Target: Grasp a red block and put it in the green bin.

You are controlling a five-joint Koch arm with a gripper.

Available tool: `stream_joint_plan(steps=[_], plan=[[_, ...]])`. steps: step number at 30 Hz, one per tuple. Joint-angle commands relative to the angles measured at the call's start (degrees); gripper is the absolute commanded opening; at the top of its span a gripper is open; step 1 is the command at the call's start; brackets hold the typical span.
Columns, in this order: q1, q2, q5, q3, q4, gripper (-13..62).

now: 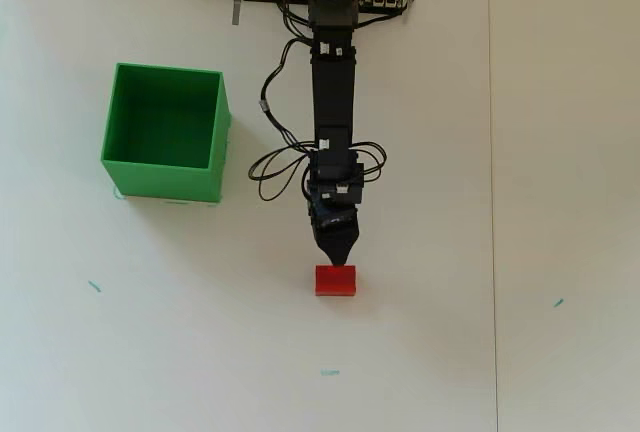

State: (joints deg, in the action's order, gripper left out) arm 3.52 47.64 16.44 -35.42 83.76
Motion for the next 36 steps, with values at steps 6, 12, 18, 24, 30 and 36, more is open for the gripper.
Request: stream_joint_plan(steps=[6,12,18,24,30,36], plan=[[-1.3,1.1,-1.1,2.1,5.4,35.2],[-4.6,-0.4,-1.5,6.4,3.3,35.2],[-5.4,-5.4,-1.5,12.9,2.8,35.2],[-6.5,-8.0,-1.5,15.5,3.4,35.3],[-7.0,-10.8,-1.5,20.6,3.4,35.3],[-7.7,-12.8,-1.5,24.5,3.7,35.4]])
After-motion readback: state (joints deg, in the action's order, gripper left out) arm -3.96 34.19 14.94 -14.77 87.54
